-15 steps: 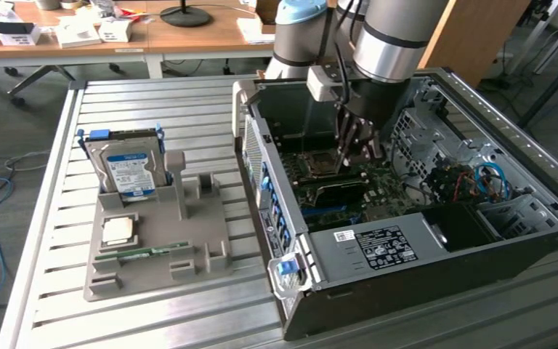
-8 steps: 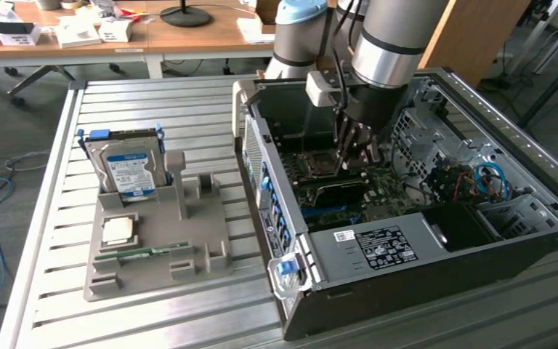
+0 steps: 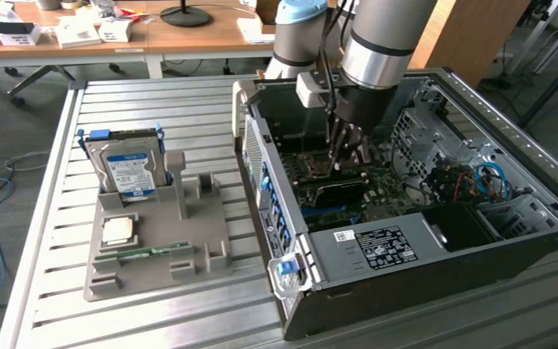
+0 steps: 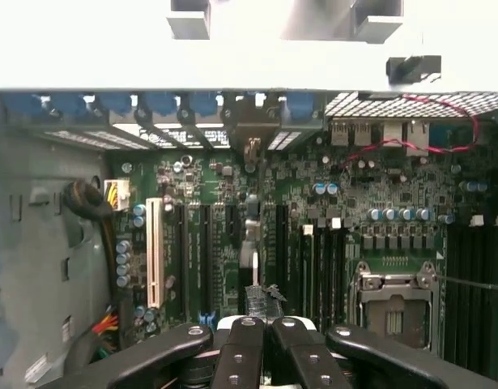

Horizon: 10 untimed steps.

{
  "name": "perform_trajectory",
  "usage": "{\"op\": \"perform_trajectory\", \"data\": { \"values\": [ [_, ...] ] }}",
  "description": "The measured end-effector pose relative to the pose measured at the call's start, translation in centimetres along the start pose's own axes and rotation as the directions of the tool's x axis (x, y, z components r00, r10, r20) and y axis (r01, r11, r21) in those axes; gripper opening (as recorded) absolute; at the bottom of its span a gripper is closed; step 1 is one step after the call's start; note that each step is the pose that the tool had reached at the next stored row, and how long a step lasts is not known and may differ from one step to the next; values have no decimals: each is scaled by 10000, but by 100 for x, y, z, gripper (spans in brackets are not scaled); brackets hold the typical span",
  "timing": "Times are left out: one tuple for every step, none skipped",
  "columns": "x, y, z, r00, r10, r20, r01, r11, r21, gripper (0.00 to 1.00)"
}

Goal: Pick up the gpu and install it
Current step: 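Press down on the gpu until it lock into place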

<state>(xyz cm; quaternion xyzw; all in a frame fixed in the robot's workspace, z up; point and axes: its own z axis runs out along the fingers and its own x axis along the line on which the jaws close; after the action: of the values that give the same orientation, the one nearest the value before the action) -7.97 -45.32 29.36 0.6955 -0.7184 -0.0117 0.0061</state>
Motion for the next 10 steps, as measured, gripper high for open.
{"op": "perform_trajectory", "data": {
  "values": [
    [-4, 5, 12, 10000, 0, 1, 0, 10000, 0, 11],
    [-7, 8, 26, 10000, 0, 0, 0, 10000, 0, 11],
    [-10, 8, 42, 10000, 0, 0, 0, 10000, -1, 11],
    [-11, 8, 56, 10000, -2, 0, 2, 10000, -1, 11],
    [-11, 7, 73, 10000, -3, -1, 3, 10000, -1, 11],
    [-13, 8, 91, 10000, 0, 0, 0, 10000, 0, 11],
    [-15, 8, 108, 10000, 0, -1, 0, 10000, -1, 11],
    [-17, 8, 124, 10000, 0, -1, 0, 10000, 0, 11],
    [-19, 8, 128, 10000, 0, -1, 0, 10000, -1, 11],
    [-19, 8, 128, 10000, 0, -2, 0, 10000, -1, 11]
  ]
}}
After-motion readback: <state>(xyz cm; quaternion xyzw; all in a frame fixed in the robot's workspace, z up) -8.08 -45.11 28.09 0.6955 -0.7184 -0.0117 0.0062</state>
